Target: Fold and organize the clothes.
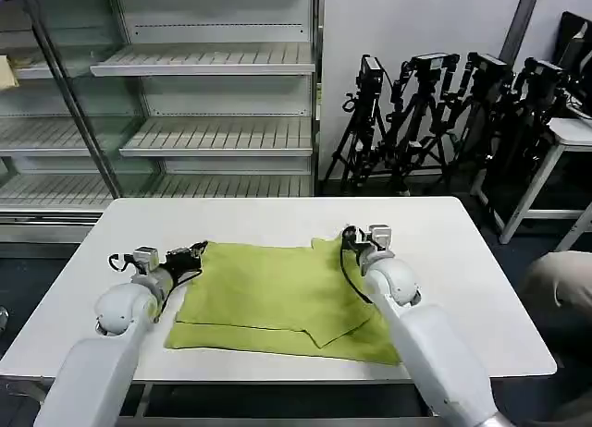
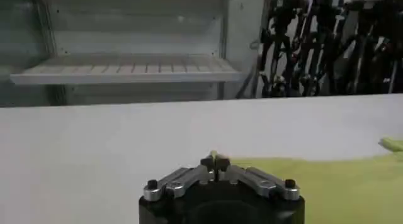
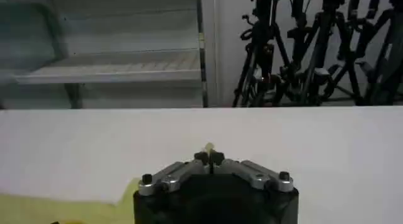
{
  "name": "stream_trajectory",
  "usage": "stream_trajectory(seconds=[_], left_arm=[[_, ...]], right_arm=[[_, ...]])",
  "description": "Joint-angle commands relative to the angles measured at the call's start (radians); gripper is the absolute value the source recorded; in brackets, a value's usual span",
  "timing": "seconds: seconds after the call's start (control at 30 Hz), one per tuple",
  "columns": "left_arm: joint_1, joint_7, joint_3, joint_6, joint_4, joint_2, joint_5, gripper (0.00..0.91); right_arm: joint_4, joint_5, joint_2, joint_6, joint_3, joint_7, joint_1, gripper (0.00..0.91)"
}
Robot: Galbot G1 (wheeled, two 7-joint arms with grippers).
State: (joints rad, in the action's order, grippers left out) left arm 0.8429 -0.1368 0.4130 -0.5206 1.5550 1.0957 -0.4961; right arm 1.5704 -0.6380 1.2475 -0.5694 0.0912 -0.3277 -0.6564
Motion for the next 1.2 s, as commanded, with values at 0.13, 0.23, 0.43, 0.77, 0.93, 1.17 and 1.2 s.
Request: stream_trajectory(seconds=[0.13, 0.23, 0.43, 0.77, 0.93, 1.17, 1.2], left_arm=[[0.193, 0.017, 0.063, 0.028, 0.209, -0.007, -0.033, 0.020], [0.229, 0.018, 0.072, 0.028, 0.245, -0.004, -0.033, 0.020], [0.266, 0.023, 0.083, 0.035, 0.263, 0.011, -0.030, 0.020], [0.330, 0.032, 0.125, 0.040, 0.331, 0.007, -0.029, 0.020], [0.349, 0.032, 0.143, 0.036, 0.343, -0.006, -0.030, 0.020], [0.378, 0.030, 0.152, 0.036, 0.351, -0.005, -0.017, 0.020], [0.383, 0.029, 0.152, 0.037, 0.351, -0.005, -0.015, 0.020]], right_arm=[[0.240, -0.006, -0.059, -0.003, 0.051, 0.005, -0.178, 0.000], [0.294, 0.010, -0.071, 0.000, 0.068, 0.012, -0.228, 0.000], [0.391, 0.031, -0.095, 0.003, 0.109, 0.021, -0.320, 0.000], [0.477, 0.076, -0.095, 0.014, 0.138, 0.054, -0.442, 0.000], [0.488, 0.118, -0.089, 0.020, 0.137, 0.062, -0.472, 0.000], [0.493, 0.125, -0.091, 0.022, 0.151, 0.065, -0.484, 0.000], [0.496, 0.131, -0.090, 0.022, 0.149, 0.065, -0.485, 0.000]])
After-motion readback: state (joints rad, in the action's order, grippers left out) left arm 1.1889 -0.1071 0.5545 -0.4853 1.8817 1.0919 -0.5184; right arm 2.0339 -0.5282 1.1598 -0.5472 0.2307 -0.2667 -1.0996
